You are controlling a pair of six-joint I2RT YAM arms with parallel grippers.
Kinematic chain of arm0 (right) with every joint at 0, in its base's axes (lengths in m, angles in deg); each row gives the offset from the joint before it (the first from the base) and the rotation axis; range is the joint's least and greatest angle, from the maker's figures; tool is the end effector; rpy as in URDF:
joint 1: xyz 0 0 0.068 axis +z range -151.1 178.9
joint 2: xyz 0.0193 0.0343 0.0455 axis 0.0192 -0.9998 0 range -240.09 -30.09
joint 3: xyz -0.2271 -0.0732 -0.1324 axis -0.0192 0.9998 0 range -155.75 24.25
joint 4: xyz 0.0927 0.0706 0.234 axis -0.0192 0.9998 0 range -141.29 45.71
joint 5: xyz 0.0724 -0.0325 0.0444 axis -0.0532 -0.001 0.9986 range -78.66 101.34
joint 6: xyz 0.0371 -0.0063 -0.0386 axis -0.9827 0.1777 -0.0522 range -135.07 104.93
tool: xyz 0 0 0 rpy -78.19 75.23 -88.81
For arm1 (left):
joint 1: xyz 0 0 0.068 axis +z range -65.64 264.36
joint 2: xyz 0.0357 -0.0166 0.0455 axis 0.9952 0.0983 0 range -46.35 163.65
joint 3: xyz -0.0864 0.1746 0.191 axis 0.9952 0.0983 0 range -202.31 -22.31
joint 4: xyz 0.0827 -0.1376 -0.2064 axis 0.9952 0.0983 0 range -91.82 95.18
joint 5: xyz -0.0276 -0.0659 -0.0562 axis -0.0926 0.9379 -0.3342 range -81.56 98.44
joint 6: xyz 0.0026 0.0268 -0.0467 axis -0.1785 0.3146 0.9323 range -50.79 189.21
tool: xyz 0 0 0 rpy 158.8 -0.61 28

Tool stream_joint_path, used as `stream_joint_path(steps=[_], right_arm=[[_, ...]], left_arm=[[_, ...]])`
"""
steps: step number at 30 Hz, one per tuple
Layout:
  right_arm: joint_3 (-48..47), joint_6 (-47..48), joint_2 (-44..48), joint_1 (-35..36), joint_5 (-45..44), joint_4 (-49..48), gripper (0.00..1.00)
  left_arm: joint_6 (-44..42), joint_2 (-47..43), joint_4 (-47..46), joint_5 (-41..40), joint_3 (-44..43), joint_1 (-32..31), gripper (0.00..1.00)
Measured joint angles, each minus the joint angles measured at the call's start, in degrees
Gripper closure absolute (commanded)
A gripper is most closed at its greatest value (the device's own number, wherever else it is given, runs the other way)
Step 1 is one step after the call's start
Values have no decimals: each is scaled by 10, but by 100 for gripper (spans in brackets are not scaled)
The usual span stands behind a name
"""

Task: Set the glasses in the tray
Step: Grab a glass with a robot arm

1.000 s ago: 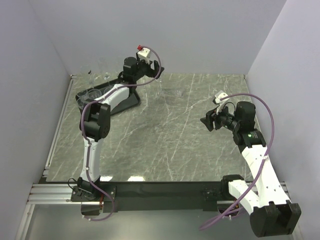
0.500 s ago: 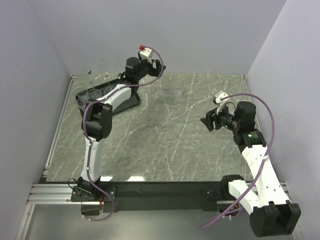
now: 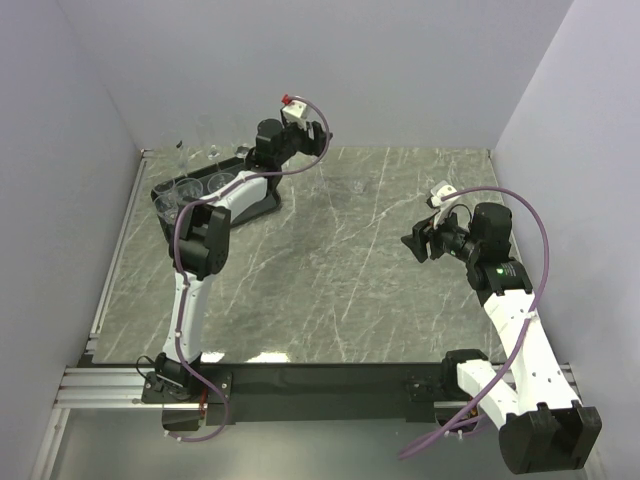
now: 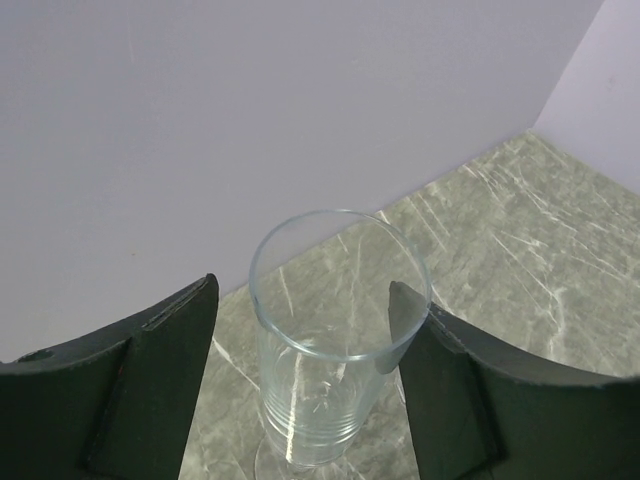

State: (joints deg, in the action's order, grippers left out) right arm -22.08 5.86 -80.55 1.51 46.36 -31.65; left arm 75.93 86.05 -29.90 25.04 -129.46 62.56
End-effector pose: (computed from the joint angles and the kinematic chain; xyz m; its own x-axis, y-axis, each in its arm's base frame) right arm 0.1937 0.0293 0.3178 -0.1753 -0.3008 -0.9374 -0.6689 0.7351 -0.1108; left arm 0.5098 -0.2149 0.2635 -0.0271 -0.1100 -0.9936 0.6219 0.7763 -0.1029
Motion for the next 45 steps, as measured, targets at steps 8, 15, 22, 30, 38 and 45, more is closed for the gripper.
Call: stream_joint_path(steps=[8, 15, 22, 30, 38, 45], right_arm=[[0, 0, 0, 0, 0, 0, 34], [0, 0, 0, 0, 0, 0, 34], [0, 0, 0, 0, 0, 0, 34], [0, 0, 0, -3, 0, 0, 34], [0, 0, 0, -3, 0, 0, 34], [0, 0, 0, -4, 0, -1, 34]], left_arm=[[0, 4, -13, 0, 0, -5, 35], [-3, 5, -19, 0, 0, -7, 55], [-7, 5, -21, 0, 0, -8, 73], [-16, 3, -38, 0, 12, -10, 86], [-28, -27, -49, 0, 59, -10, 88], [-31, -69, -51, 0, 112, -10, 87]])
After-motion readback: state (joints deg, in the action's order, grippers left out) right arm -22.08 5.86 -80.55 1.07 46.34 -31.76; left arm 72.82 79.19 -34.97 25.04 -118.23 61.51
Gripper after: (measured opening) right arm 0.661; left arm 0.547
